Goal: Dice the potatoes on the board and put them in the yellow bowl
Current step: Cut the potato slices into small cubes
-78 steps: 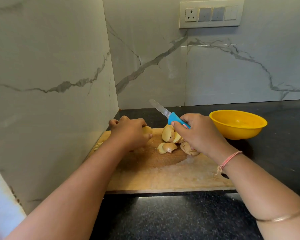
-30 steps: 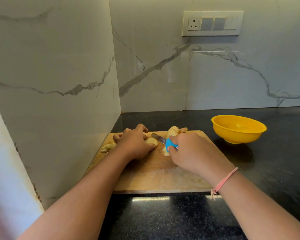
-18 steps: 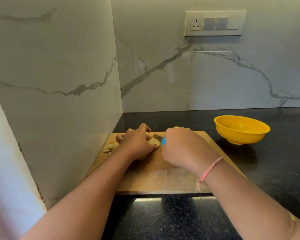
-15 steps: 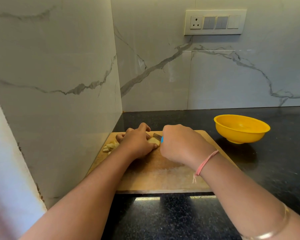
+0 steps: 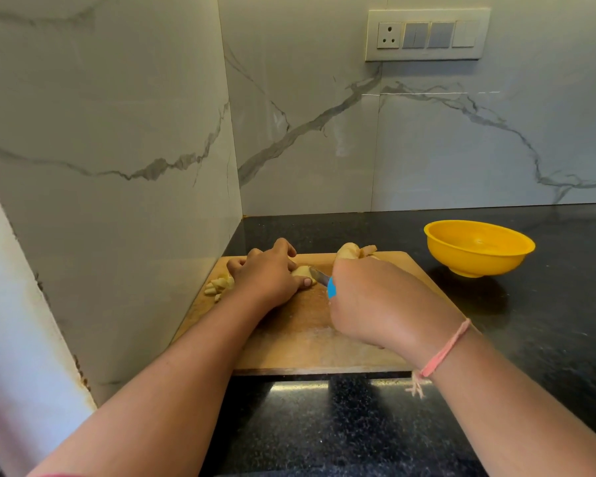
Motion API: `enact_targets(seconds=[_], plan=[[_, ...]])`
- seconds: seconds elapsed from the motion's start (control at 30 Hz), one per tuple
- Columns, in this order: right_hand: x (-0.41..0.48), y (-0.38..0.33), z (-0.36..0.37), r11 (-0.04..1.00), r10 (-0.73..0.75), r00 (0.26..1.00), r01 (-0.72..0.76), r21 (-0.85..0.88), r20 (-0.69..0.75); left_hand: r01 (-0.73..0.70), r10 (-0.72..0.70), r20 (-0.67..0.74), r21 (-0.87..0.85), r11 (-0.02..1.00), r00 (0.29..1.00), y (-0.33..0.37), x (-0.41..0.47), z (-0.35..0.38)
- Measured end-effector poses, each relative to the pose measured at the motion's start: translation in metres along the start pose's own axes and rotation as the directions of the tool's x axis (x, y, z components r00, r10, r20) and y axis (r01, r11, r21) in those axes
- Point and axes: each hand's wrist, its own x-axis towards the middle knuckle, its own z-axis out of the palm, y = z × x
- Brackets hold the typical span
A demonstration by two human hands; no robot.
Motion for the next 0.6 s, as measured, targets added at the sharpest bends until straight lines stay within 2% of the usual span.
enact_targets(seconds=[0.2,0.33,0.5,0.6], plan=[[-0.022,0.009,-0.002,0.997,-0.048,0.999,0.050,-0.065,0.021,0.017,-0.017,0.005,-0.020,1.000,1.000,-0.001,-0.001,0.000],[-0.031,0.013,-0.014,0.997,-0.031,0.999,0.033,-0.065,0.036,0.000,0.001,0.012,-0.040,0.999,1.000,-0.003,-0.003,-0.001],[-0.025,0.013,-0.015,1.000,0.015,0.997,-0.014,0.010,-0.081,0.008,-0.003,0.062,-0.081,0.997,0.998,-0.004,-0.003,-0.005],[-0.013,0.010,-0.007,0.999,0.025,0.991,-0.021,0.032,-0.129,0.011,-0.007,0.037,-0.087,0.996,0.999,-0.001,-0.004,-0.006]])
